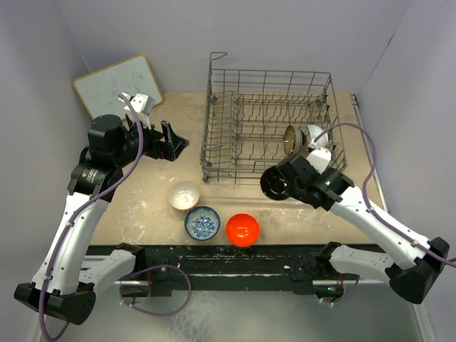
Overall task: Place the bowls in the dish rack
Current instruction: Pick up the bowl from the center of the board, then turn the bowl upside down on the dish rack.
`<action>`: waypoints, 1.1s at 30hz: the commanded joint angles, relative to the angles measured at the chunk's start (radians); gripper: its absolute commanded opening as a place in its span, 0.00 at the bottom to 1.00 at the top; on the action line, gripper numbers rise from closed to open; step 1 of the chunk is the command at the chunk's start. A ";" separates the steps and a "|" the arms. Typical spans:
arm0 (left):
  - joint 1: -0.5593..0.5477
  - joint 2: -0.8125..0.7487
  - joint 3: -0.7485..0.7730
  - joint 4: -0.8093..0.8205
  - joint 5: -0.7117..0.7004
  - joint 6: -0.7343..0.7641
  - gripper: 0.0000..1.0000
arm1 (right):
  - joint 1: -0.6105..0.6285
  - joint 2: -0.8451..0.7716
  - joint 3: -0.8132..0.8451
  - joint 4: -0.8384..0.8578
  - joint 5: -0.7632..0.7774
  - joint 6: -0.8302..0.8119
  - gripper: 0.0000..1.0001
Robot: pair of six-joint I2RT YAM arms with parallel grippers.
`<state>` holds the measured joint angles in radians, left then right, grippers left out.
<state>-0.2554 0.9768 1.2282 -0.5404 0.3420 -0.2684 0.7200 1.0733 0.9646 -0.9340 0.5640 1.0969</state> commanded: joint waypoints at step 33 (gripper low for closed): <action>0.007 -0.028 0.037 0.049 0.083 -0.009 0.99 | -0.413 0.797 1.019 1.177 0.533 -1.472 0.00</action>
<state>-0.2554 0.9516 1.2789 -0.5518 0.4011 -0.2718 0.3229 1.8214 1.9018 -0.0719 0.9894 -0.0750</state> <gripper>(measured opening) 0.990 0.034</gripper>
